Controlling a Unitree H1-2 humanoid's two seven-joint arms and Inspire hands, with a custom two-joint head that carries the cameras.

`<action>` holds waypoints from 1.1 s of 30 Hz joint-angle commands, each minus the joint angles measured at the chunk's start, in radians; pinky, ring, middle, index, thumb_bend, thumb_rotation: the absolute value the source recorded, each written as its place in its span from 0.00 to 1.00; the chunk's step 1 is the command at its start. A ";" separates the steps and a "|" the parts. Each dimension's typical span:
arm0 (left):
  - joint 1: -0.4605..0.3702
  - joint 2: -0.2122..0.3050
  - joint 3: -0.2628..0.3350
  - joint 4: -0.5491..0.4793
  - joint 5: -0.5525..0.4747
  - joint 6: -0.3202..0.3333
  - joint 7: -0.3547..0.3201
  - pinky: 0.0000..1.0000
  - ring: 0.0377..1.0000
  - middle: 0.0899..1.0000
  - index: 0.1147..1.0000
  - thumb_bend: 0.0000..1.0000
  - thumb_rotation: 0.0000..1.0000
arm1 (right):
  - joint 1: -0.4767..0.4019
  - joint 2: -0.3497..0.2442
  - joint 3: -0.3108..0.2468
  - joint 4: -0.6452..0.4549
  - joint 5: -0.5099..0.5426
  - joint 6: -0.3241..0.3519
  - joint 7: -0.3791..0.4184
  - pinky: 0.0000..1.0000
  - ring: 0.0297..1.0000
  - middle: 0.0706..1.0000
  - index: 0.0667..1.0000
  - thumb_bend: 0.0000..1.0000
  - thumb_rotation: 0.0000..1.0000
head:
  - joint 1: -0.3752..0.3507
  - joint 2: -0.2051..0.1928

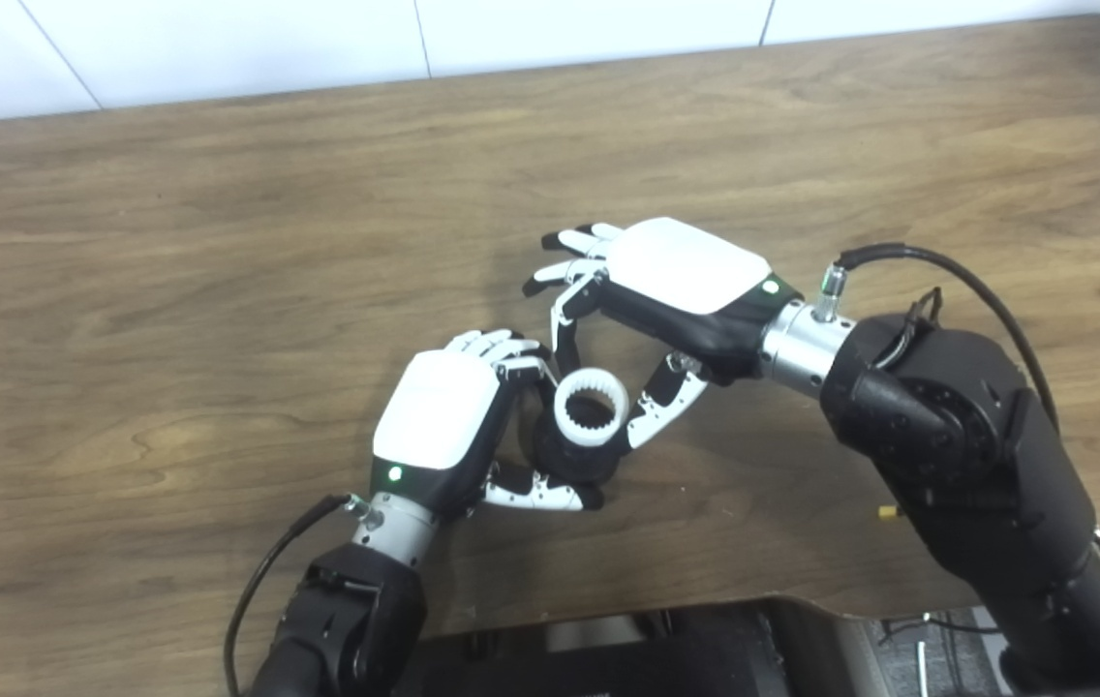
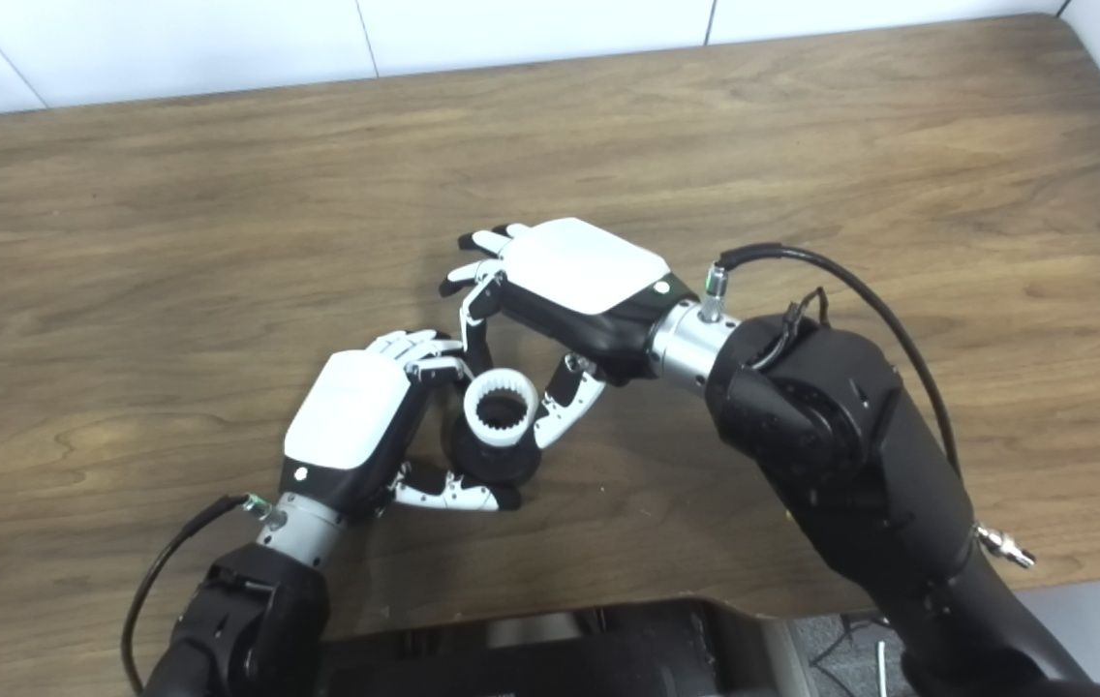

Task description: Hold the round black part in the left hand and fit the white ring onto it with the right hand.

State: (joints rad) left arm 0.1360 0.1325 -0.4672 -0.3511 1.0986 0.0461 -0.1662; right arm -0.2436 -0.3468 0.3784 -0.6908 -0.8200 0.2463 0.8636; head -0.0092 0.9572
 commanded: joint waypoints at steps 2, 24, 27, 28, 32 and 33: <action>-0.001 -0.005 -0.009 0.002 0.012 0.003 -0.016 0.86 0.83 0.75 0.42 0.52 0.05 | -0.011 0.004 -0.011 -0.006 0.001 -0.036 -0.034 1.00 0.98 0.86 0.45 0.53 0.14 | 0.003 0.002; -0.001 -0.008 -0.011 0.000 0.006 0.004 -0.009 0.85 0.83 0.75 0.42 0.52 0.05 | 0.022 0.010 -0.004 0.016 -0.018 -0.070 -0.035 1.00 0.98 0.86 0.45 0.52 0.14 | 0.011 0.005; -0.001 -0.009 -0.011 -0.002 0.007 0.008 -0.014 0.85 0.83 0.75 0.42 0.52 0.05 | 0.023 0.014 -0.004 0.016 -0.024 -0.072 -0.033 1.00 0.98 0.86 0.45 0.52 0.14 | 0.011 0.005; 0.000 -0.009 -0.011 -0.003 0.008 0.010 -0.016 0.85 0.83 0.75 0.42 0.52 0.05 | 0.022 0.014 -0.004 0.016 -0.026 -0.073 -0.032 1.00 0.98 0.86 0.45 0.52 0.14 | 0.011 0.005; 0.001 -0.008 -0.011 -0.002 0.003 0.007 -0.009 0.85 0.83 0.75 0.42 0.52 0.05 | 0.020 0.017 -0.001 0.016 -0.035 -0.076 -0.029 1.00 0.98 0.86 0.45 0.52 0.14 | 0.011 0.004; 0.001 -0.007 -0.011 -0.001 0.003 0.006 -0.006 0.85 0.83 0.75 0.42 0.52 0.05 | 0.020 0.017 -0.002 0.018 -0.034 -0.081 -0.034 1.00 0.98 0.86 0.45 0.52 0.14 | 0.011 0.004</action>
State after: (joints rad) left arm 0.1356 0.1278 -0.4705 -0.3511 1.0978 0.0573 -0.1649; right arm -0.2083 -0.3345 0.3792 -0.6671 -0.8513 0.1889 0.8496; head 0.0000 0.9603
